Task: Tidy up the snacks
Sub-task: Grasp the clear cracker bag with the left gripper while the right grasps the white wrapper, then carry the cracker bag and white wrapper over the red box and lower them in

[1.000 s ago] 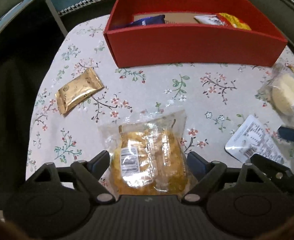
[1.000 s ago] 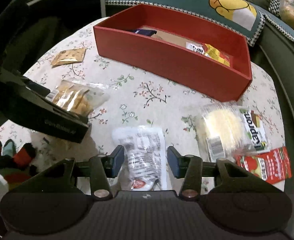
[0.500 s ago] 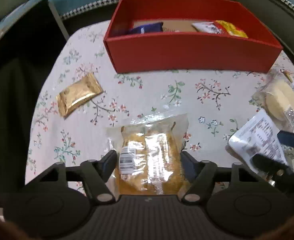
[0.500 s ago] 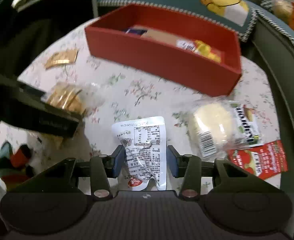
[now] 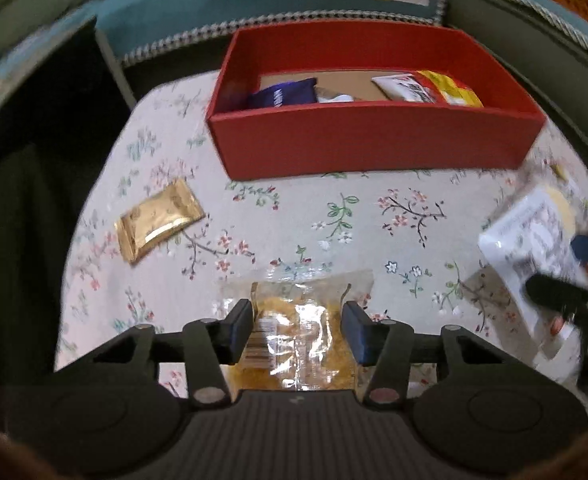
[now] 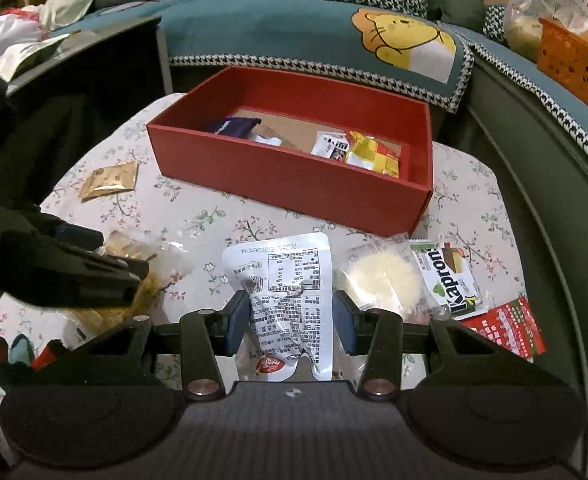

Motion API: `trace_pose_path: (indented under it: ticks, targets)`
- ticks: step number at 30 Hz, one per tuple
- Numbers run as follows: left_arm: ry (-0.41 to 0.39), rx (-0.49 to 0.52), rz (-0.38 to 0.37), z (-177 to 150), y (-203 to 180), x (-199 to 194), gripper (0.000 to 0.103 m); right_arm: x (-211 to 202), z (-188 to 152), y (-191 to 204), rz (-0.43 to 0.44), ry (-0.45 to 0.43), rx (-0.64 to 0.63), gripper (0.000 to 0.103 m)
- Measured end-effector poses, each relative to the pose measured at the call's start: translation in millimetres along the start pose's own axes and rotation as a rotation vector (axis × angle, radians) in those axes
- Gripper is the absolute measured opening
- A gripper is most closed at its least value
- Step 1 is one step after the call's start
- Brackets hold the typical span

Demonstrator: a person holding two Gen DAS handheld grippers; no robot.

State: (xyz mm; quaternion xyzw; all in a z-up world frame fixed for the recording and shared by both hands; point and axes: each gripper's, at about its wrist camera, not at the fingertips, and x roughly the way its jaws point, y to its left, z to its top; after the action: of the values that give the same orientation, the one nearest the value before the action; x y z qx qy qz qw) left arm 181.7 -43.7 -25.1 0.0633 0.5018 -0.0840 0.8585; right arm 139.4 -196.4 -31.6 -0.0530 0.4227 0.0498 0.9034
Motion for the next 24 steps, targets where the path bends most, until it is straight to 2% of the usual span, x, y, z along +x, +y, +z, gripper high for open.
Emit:
trace_pose_path:
  ticks: [2,4,6,9,11,19,24]
  targets:
    - [0.023,-0.045,-0.025,2,8,2,0.062,0,0,-1,0.010,0.002,0.004,0.053]
    - [0.051,-0.055,-0.027,1,9,8,0.073,-1,1,-2,0.018,0.001,0.009,0.053]
    - [0.083,-0.063,-0.030,-3,7,16,0.079,-1,2,-2,0.024,-0.001,0.011,0.053]
    - [0.110,-0.051,0.015,-7,2,29,0.085,0,1,-3,0.026,0.003,0.008,0.053]
    - [0.111,-0.086,0.009,-6,6,29,0.083,0,0,-4,0.026,0.008,0.007,0.053]
    - [0.053,-0.152,-0.053,-6,25,-6,0.057,-9,3,-12,0.029,-0.021,0.028,0.053]
    - [0.021,-0.194,-0.079,-7,36,-18,0.049,-14,4,-14,0.031,-0.039,0.036,0.053]
